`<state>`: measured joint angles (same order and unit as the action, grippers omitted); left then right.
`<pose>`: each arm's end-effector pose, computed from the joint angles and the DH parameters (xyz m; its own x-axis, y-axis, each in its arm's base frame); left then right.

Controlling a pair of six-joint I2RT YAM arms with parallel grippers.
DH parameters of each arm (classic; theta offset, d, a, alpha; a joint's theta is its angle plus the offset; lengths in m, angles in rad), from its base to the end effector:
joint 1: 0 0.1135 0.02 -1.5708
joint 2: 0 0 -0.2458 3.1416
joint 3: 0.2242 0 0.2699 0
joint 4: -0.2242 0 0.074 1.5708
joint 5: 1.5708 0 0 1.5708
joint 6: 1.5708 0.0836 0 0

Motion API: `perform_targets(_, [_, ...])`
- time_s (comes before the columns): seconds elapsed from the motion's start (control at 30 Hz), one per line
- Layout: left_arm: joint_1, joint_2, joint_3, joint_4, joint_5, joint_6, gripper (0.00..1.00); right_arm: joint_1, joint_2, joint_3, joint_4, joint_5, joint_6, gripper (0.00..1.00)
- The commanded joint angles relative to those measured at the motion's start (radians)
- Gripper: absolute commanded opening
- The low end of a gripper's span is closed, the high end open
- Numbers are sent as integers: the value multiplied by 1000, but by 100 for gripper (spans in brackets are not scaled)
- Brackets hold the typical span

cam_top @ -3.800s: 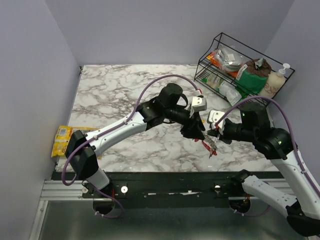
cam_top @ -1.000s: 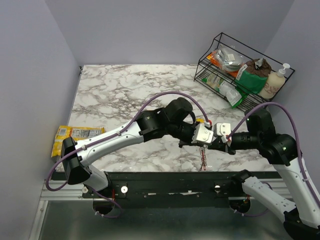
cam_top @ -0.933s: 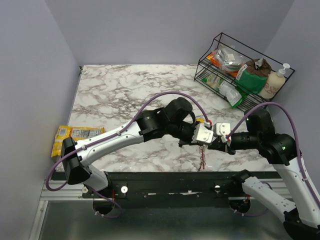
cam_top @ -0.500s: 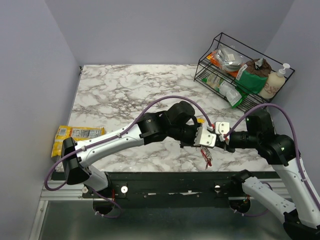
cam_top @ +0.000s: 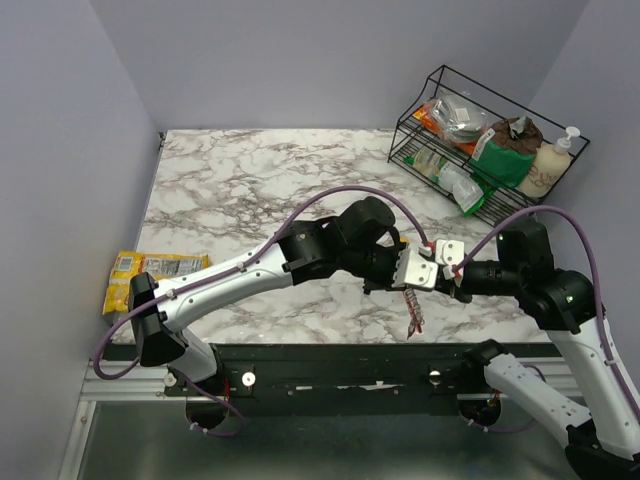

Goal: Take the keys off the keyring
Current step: Remove the key from the keyring.

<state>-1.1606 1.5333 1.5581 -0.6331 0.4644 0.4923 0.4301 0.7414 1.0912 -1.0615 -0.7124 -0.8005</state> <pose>0.1230 -0.3766 0.3406 0.2560 0.4710 -0.8442 0.9594 -0.2305 0.1623 0.1311 0.1203 0.3364 0.1360 -0.5352 -0.8337 -0.9591 0.1398 -0.2462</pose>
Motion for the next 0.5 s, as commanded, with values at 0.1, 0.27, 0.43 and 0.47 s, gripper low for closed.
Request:
perform_targets(0.1, [-16, 83, 53, 38, 2, -92, 0, 25, 9, -4, 32, 37, -68, 2])
perform_targets(0.27, [-16, 102, 56, 44, 13, -107, 0, 44, 16, 22, 11, 116, -97, 1])
perform_targets(0.43, [-4, 125, 60, 65, 19, -153, 0, 76, -11, -7, 38, 178, -100, 1])
perform_targets(0.47, [-1, 131, 63, 72, 28, -162, 0, 79, -14, -10, 43, 206, -101, 1])
